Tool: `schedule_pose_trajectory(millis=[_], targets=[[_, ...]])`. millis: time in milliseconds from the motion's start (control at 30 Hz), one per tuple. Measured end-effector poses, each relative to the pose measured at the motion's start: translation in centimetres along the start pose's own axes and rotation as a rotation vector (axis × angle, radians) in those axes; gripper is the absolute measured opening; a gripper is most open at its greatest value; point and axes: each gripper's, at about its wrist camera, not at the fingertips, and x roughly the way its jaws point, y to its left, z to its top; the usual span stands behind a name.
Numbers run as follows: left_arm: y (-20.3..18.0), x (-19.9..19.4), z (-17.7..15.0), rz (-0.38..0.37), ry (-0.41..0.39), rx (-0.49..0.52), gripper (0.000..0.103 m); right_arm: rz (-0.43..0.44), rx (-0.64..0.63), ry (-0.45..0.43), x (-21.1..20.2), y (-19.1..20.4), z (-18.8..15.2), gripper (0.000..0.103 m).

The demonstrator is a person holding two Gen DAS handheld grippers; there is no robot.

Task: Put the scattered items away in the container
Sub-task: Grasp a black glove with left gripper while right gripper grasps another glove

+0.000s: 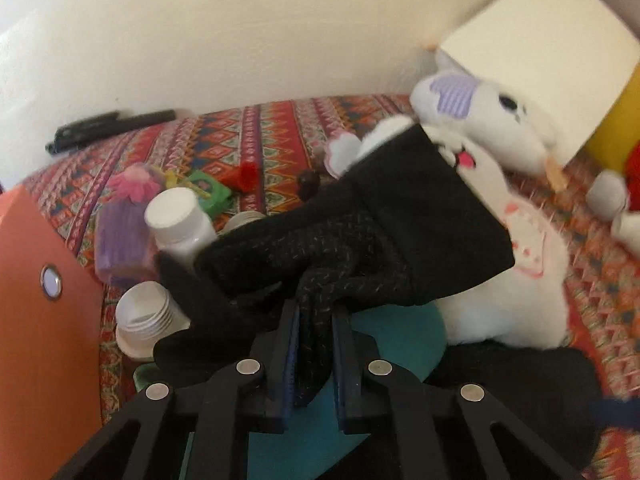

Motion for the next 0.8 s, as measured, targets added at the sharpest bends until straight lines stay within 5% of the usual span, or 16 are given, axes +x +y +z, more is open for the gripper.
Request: schedule_pose_trajectory(millis=[267,533,633,700,800], targets=[[1.4,-6.8,0.1,-0.044,-0.097,-0.051,0.008,-0.028,0.049,0.108,4.8,-1.0,-1.4,0.058],[2.7,-14.1,-1.8,-0.056,-0.187,-0.093,0.009,-0.079,-0.093,0.120,8.2,2.0,-2.5,0.057],[4.2,-15.8,-2.1,-0.053,-0.215,-0.134,0.009,-0.114,-0.136,0.133,8.9,2.6,-2.8,0.039],[4.9,-16.3,-2.3,-0.047,-0.220,-0.146,0.009,-0.141,-0.133,0.141,9.1,2.3,-2.9,0.013],[5.6,-16.8,-2.7,-0.040,-0.221,-0.148,0.009,-0.118,-0.099,0.145,9.0,1.8,-3.1,0.010]])
